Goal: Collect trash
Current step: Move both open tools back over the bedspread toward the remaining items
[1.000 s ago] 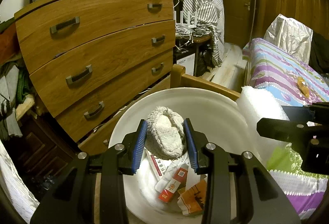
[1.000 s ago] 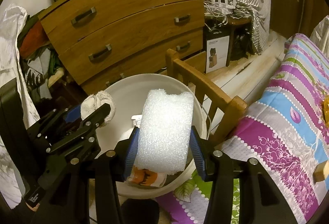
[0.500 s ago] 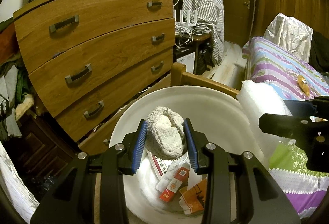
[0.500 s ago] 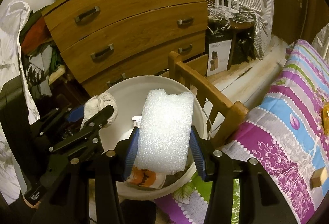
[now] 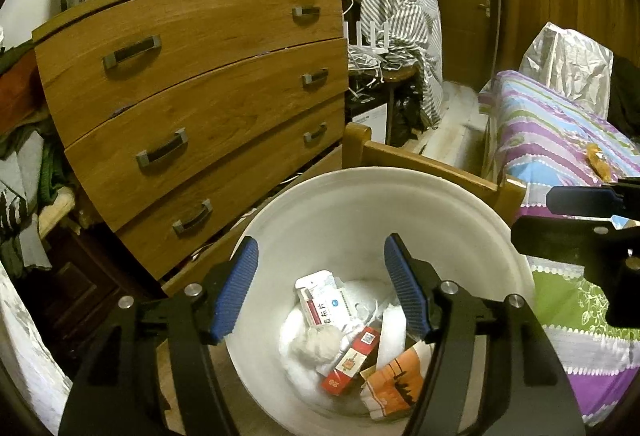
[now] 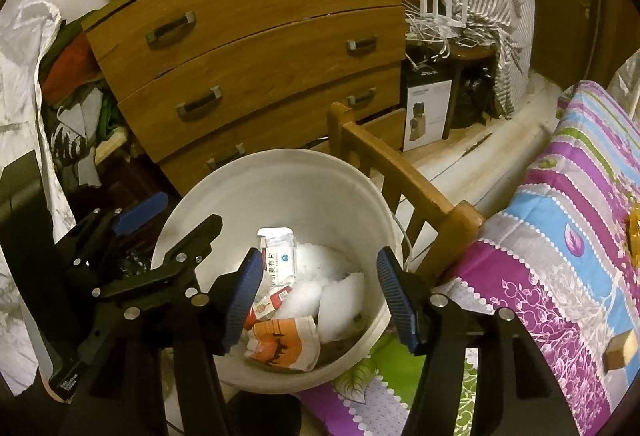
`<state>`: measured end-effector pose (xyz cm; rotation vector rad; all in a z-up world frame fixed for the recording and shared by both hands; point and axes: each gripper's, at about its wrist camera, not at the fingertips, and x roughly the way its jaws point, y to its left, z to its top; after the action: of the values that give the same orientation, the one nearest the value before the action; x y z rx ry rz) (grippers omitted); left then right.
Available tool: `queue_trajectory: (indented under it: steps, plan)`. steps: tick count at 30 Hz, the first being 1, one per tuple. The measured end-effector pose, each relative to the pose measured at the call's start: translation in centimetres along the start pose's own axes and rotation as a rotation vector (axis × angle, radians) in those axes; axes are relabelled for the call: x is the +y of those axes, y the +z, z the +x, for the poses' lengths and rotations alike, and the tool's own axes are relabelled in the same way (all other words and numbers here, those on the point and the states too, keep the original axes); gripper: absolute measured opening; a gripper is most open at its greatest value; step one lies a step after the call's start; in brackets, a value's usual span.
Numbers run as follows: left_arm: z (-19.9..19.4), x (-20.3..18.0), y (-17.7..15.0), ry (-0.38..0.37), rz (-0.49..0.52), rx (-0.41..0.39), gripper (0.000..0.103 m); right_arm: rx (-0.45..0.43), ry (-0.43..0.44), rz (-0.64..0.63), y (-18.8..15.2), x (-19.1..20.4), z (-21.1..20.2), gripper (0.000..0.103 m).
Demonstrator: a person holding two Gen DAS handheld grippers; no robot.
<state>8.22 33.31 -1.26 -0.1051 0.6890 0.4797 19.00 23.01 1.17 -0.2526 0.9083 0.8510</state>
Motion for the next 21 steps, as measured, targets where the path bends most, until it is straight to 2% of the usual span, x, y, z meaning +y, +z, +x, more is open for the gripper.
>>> queue_trajectory:
  steps: [11,15,17,21]
  plan:
    - [-0.8,-0.5,0.1,0.017,0.011,-0.014,0.063,-0.032,-0.029,0.015,-1.3,-0.8,-1.1,0.061]
    - [-2.3,-1.5,0.3,-0.004,0.001,-0.039,0.065,-0.139,-0.116,-0.006,-2.7,-1.0,-3.7,0.061]
    - [-3.2,-2.2,0.3,-0.015,-0.009,-0.062,0.071,-0.194,-0.175,-0.013,-4.1,-1.4,-5.3,0.061]
    - [-5.2,-4.6,0.3,-0.061,0.000,-0.099,0.071,-0.305,-0.310,-0.002,-7.5,-2.9,-8.5,0.064]
